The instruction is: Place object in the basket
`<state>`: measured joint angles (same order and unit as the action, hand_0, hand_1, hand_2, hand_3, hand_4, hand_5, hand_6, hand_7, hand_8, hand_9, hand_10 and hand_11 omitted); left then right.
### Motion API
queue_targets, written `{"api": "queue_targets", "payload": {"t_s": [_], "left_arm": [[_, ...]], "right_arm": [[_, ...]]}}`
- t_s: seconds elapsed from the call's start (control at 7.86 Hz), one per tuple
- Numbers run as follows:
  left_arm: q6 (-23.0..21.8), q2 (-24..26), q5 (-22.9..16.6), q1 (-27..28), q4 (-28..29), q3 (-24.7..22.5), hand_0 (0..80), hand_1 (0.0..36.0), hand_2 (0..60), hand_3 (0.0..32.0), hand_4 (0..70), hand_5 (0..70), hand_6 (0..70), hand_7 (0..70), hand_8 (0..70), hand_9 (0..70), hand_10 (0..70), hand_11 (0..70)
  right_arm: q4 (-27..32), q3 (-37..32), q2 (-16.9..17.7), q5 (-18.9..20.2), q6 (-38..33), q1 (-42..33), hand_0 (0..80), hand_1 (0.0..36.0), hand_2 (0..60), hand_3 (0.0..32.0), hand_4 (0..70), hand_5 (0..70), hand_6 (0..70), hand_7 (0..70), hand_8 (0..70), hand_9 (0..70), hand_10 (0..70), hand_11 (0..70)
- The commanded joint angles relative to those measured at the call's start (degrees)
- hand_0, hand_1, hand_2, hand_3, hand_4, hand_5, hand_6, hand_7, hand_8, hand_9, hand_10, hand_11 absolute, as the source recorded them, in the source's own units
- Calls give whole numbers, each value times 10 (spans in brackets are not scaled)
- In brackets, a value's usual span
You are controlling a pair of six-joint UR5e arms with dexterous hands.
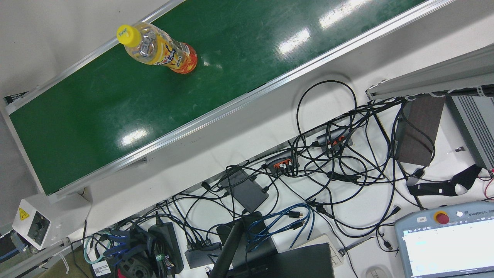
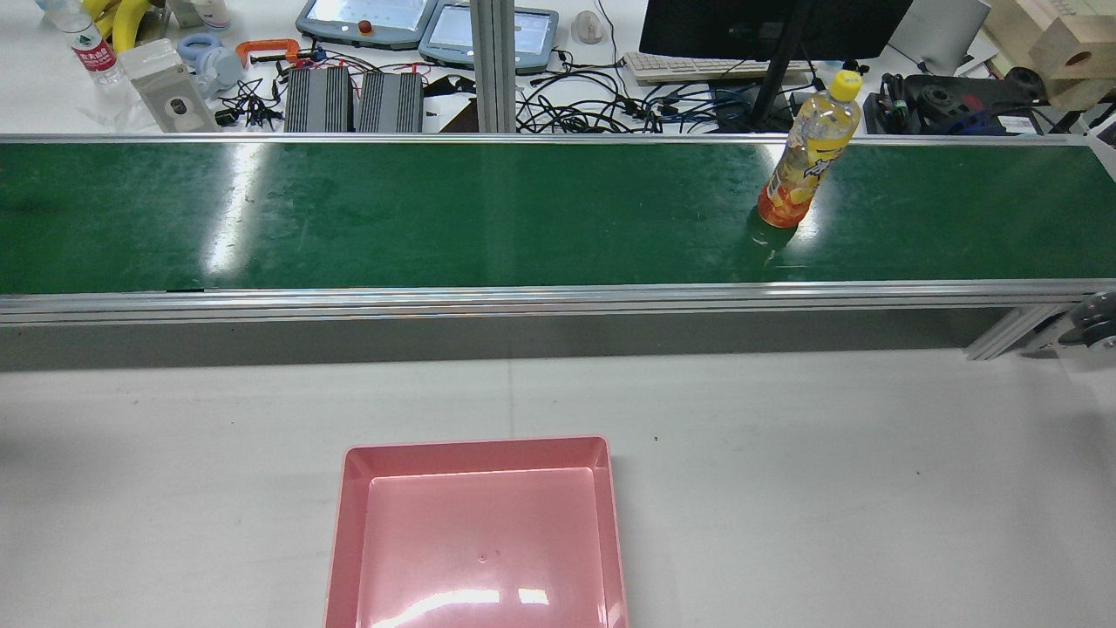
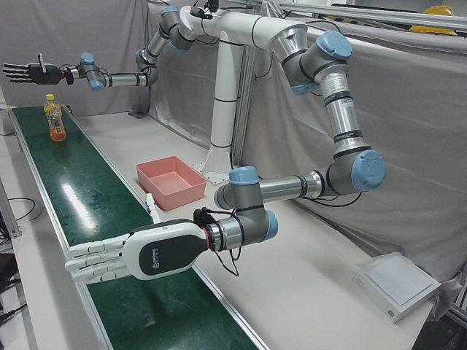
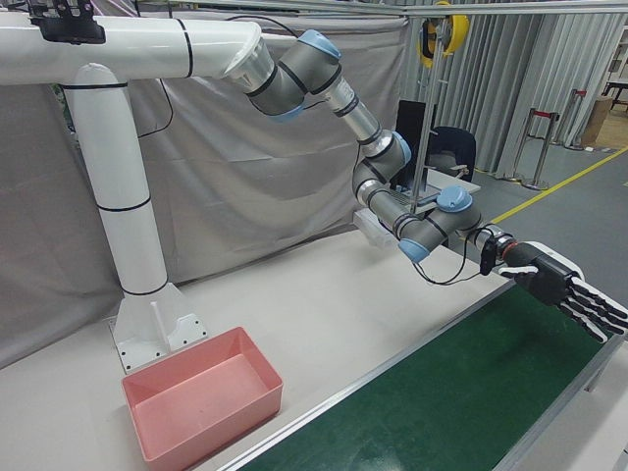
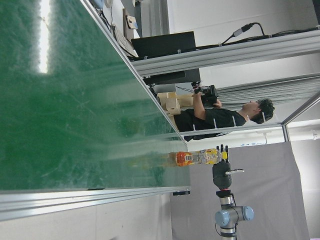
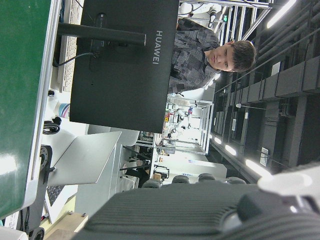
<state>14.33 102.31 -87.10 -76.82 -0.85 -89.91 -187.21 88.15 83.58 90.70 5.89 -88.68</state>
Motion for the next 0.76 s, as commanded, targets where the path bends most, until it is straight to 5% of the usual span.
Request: {"api": "queue_targets", "payload": {"t_s": [0.0, 0.64], "left_arm": [[0, 1, 0, 0, 1, -5, 466, 85, 0, 0, 22, 55, 0, 0, 0, 0, 44, 78], [0, 0, -1, 0, 0, -13, 465, 87, 0, 0, 22, 58, 0, 0, 0, 0, 44, 77]], "right_arm": [[0, 0, 0, 0, 0, 0, 0, 0, 0, 0, 0, 0, 0, 0, 0, 0, 0, 0], [0, 0, 0, 0, 0, 0, 0, 0, 0, 0, 0, 0, 0, 0, 0, 0, 0, 0]]}}
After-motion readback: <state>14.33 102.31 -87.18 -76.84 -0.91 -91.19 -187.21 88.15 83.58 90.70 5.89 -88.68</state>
